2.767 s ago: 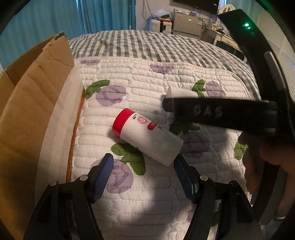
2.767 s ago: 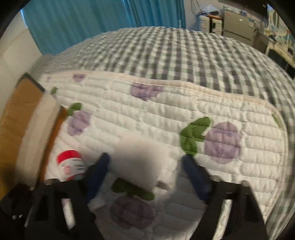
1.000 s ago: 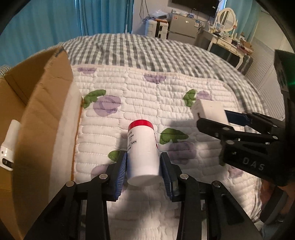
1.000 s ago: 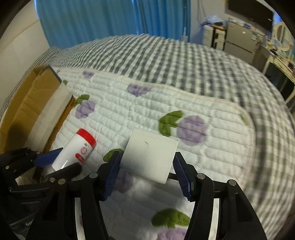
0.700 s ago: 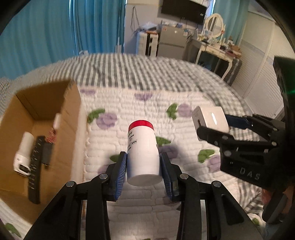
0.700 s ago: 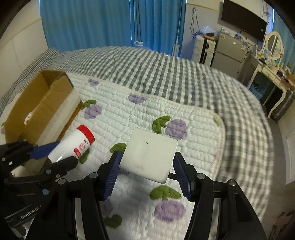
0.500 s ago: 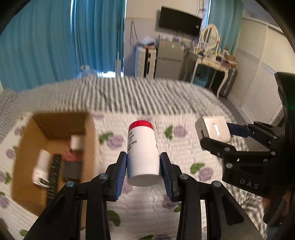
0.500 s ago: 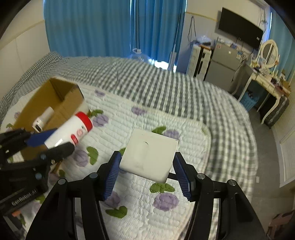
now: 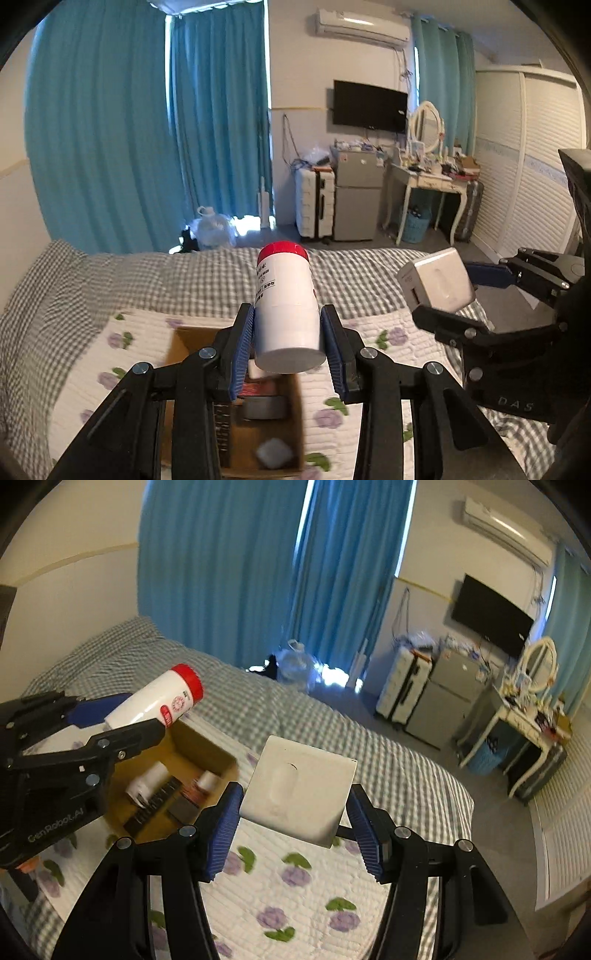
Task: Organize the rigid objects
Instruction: 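Carry the bottle and adapter over the box and release both inside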
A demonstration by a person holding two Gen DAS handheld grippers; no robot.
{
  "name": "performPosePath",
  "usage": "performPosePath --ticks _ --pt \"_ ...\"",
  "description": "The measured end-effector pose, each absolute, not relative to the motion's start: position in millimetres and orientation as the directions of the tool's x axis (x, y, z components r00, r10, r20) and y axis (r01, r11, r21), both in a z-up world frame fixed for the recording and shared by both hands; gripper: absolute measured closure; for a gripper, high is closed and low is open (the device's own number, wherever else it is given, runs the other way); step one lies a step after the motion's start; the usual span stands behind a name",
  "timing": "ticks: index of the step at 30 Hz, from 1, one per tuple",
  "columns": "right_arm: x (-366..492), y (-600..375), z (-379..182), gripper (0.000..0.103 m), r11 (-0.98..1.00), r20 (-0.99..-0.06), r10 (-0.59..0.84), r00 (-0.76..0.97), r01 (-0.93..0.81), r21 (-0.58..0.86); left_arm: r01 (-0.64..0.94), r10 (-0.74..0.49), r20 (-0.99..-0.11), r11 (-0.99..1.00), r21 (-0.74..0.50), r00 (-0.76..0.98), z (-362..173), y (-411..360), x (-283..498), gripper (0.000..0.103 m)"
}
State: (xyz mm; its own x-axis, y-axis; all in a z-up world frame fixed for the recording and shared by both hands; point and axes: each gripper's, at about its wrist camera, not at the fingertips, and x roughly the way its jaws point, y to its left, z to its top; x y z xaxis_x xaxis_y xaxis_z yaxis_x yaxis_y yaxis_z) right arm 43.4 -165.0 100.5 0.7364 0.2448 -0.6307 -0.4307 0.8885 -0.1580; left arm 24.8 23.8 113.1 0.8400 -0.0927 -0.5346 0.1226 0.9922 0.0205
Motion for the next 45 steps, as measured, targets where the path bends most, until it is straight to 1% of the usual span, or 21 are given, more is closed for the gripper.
performPosePath --ticks 3,7,11,17,22,32,45 --pt "41 -137 105 0.045 0.868 -0.630 0.282 0.724 -0.473 -0.154 0.107 -0.081 -0.529 0.994 0.018 0.845 112 49 21 0.067" --pt "42 -101 101 0.045 0.844 -0.641 0.313 0.701 -0.515 -0.150 0.106 -0.065 -0.550 0.993 0.044 0.833 97 77 19 0.067" --pt "46 -68 86 0.045 0.825 -0.661 0.325 0.676 -0.544 -0.151 0.096 -0.044 -0.589 0.994 0.056 0.807 68 103 22 0.066" --pt "64 -27 48 0.045 0.808 -0.710 0.316 0.630 -0.571 -0.146 0.089 -0.061 -0.645 0.996 0.012 0.762 23 132 30 0.066" --pt "82 -7 16 0.045 0.797 -0.747 0.304 0.591 -0.587 -0.141 0.098 -0.074 -0.686 0.995 -0.004 0.724 -11 139 39 0.066" --pt "121 18 -33 0.045 0.799 -0.806 0.244 0.540 -0.583 -0.149 0.096 -0.089 -0.743 0.995 -0.034 0.664 -57 150 59 0.066" --pt "154 38 -83 0.045 0.796 -0.848 0.204 0.489 -0.587 -0.147 0.110 -0.097 -0.770 0.993 -0.035 0.631 -76 144 67 0.066"
